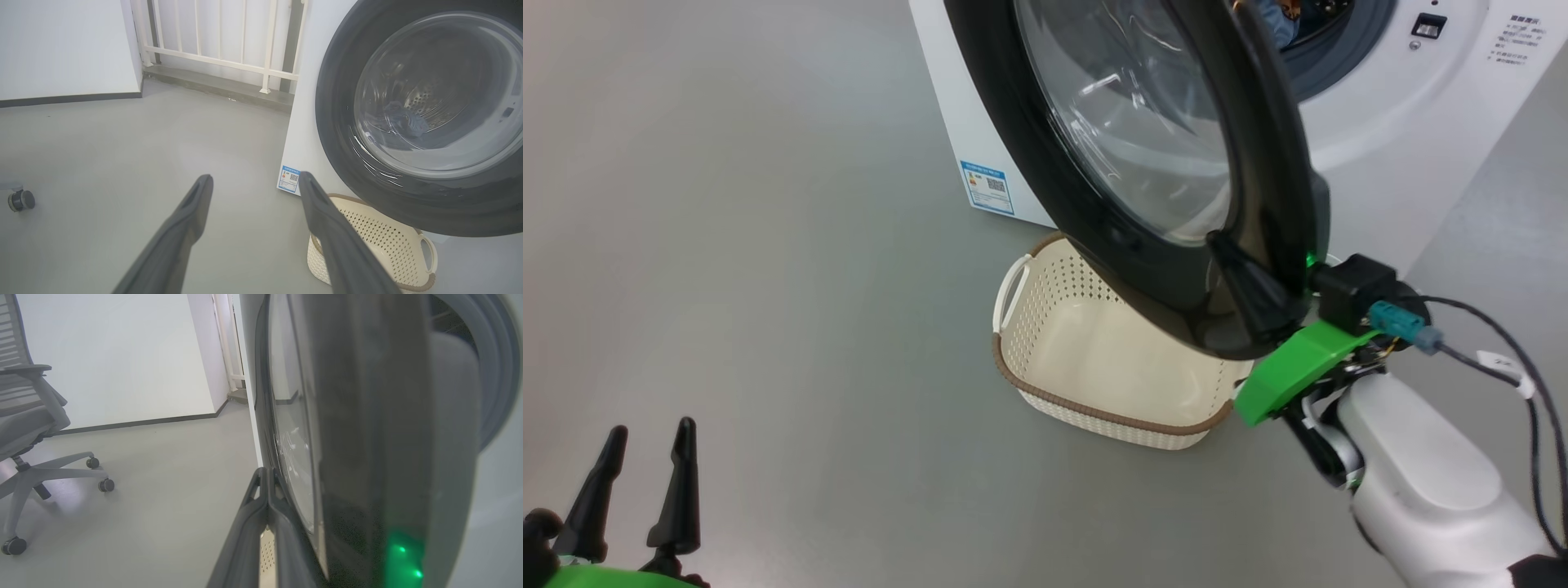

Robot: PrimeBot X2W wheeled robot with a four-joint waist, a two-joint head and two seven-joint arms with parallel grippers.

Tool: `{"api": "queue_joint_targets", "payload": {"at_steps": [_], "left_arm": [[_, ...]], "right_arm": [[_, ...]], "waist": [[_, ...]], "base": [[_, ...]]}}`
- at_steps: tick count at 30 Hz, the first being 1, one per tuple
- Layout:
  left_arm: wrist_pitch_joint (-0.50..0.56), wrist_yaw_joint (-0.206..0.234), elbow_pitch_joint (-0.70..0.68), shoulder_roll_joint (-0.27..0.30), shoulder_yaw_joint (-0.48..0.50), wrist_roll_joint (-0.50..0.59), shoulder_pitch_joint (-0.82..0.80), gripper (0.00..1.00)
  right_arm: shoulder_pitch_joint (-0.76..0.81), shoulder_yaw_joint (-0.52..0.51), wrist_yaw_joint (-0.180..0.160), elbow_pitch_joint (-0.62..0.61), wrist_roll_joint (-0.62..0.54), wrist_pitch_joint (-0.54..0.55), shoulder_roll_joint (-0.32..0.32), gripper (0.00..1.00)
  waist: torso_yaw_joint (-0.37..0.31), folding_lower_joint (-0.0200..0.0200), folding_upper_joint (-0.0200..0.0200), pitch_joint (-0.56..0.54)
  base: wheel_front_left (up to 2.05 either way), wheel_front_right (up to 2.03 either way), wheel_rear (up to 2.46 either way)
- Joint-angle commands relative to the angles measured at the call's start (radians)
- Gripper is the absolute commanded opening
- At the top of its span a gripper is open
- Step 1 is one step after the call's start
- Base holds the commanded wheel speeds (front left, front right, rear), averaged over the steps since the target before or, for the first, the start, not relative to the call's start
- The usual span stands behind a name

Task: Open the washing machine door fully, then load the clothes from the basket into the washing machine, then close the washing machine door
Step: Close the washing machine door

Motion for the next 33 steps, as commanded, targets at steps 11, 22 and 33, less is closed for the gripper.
{"api": "queue_joint_targets", "payload": {"at_steps": [11,22,33], "left_arm": [[-0.010,0.001,-0.037,0.078,0.027,-0.032,-0.072,1.00],[-0.010,0.001,-0.055,0.125,0.012,-0.069,-0.131,1.00],[-0.010,0.001,-0.073,0.146,0.000,-0.100,-0.175,1.00]], "right_arm": [[-0.115,-0.096,0.001,0.008,-0.046,-0.005,-0.032,0.00],[-0.244,-0.307,0.001,0.023,-0.202,-0.005,0.008,0.00],[-0.344,-0.508,0.001,-0.006,-0.400,-0.005,0.094,0.00]], "waist": [[-0.015,0.0000,-0.0001,0.086],[-0.022,0.0000,-0.0001,0.219],[-0.047,0.0000,-0.0001,0.332]], "base": [[0.00,0.00,0.00],[0.00,0.00,0.00],[0.00,0.00,0.00]]}}
